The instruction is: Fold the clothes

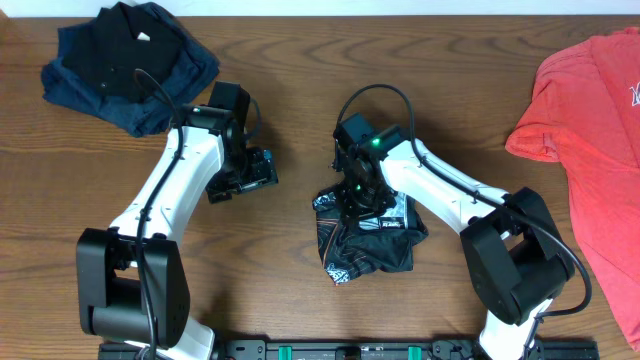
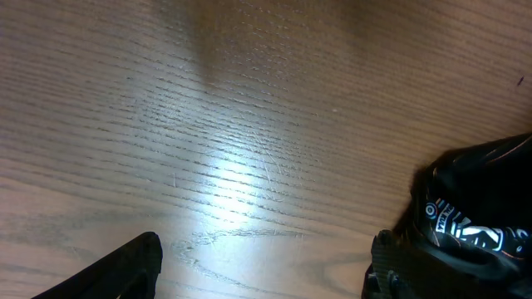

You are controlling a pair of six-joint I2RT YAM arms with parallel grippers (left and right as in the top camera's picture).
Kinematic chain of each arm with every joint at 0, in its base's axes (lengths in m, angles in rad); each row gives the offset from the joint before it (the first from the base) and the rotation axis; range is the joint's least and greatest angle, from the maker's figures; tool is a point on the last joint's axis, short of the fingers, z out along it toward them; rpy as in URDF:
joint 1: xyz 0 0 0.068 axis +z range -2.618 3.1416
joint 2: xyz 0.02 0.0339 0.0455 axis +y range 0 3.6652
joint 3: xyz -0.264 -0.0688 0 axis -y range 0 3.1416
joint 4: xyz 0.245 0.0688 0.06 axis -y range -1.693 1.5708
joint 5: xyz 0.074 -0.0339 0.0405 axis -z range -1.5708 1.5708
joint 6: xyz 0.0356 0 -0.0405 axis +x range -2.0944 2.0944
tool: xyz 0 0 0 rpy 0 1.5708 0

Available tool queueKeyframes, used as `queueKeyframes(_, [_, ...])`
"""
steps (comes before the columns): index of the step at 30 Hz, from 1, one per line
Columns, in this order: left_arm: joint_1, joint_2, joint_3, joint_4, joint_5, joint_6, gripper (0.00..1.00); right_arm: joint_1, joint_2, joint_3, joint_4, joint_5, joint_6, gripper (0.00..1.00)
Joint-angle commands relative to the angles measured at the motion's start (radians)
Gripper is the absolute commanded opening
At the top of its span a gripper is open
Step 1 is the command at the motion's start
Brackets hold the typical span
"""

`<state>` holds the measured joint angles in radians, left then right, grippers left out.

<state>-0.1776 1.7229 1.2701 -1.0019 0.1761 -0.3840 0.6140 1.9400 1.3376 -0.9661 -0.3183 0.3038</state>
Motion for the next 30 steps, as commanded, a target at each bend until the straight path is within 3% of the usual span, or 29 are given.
queueKeyframes(1, [0.003,0.002,-0.006,-0.002,-0.013,0.024,0.82,-0.01,0.004,-0.005,0.003,0.011,0.014,0.2])
queueKeyframes(5, [0.003,0.002,-0.006,-0.002,-0.013,0.024,0.82,-0.018,0.003,-0.004,0.002,0.075,0.037,0.18])
queueKeyframes(12, [0.003,0.002,-0.006,-0.002,-0.013,0.024,0.82,-0.066,0.001,0.021,0.006,0.09,0.052,0.02])
queueKeyframes(22, [0.003,0.002,-0.006,0.005,-0.013,0.024,0.82,-0.099,0.001,0.058,0.024,0.105,0.071,0.02])
queueKeyframes(30, [0.003,0.002,-0.006,0.01,-0.013,0.024,0.82,-0.103,0.001,0.078,0.0,0.351,0.143,0.02])
